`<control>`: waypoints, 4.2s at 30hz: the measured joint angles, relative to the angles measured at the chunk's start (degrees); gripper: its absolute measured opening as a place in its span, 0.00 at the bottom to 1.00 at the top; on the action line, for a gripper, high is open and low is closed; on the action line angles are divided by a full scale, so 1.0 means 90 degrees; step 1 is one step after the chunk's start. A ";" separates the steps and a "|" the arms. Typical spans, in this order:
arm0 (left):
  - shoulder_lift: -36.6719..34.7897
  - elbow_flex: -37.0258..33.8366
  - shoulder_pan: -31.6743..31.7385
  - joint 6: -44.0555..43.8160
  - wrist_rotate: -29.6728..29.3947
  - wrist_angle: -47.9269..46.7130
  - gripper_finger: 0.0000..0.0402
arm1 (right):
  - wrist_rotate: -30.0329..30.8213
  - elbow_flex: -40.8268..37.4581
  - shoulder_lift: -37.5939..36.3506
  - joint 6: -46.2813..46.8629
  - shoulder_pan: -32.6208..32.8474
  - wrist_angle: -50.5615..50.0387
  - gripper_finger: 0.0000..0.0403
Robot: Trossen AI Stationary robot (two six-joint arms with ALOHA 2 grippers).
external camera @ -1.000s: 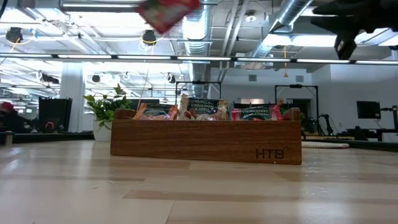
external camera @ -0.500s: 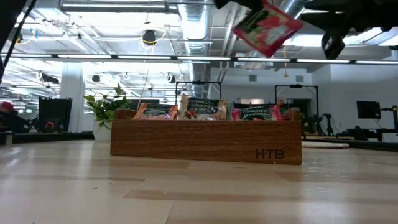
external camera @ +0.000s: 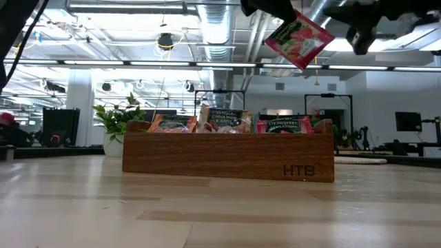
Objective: Pick & Place Tea
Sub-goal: Put the red tea bag into the right section of the wooden organizer
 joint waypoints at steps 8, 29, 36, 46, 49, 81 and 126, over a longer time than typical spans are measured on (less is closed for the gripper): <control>0.0000 0.0000 0.0041 0.0046 -0.0018 0.0110 0.00 | -0.0109 0.1268 0.1032 -0.0177 -0.0253 -0.1745 0.44; 0.0000 0.0000 0.0041 0.0090 -0.0187 0.0028 0.00 | -0.0864 0.2630 0.2001 -0.0487 -0.0829 -0.3155 0.40; 0.0000 0.0000 0.0041 0.0090 -0.0186 0.0036 0.00 | -0.0958 0.2630 0.1999 -0.0490 -0.0829 -0.3143 0.20; -0.0002 -0.0002 0.0041 0.0090 -0.0151 0.0141 0.00 | -0.0969 0.2630 0.1996 -0.0559 -0.0829 -0.3152 0.02; -0.0002 -0.0002 0.0041 0.0090 -0.0051 0.0152 0.00 | -0.0978 0.2630 0.1996 -0.0550 -0.0829 -0.3152 0.00; -0.0264 -0.0002 0.0026 -0.0021 -0.0494 -0.0620 0.33 | -0.0269 0.2630 0.1996 -0.0257 -0.0755 -0.3269 0.00; -0.5474 -0.5930 -0.1485 -0.3211 -0.0663 -0.0093 0.34 | 0.6211 0.2630 0.6536 0.4526 0.2210 -0.0257 0.00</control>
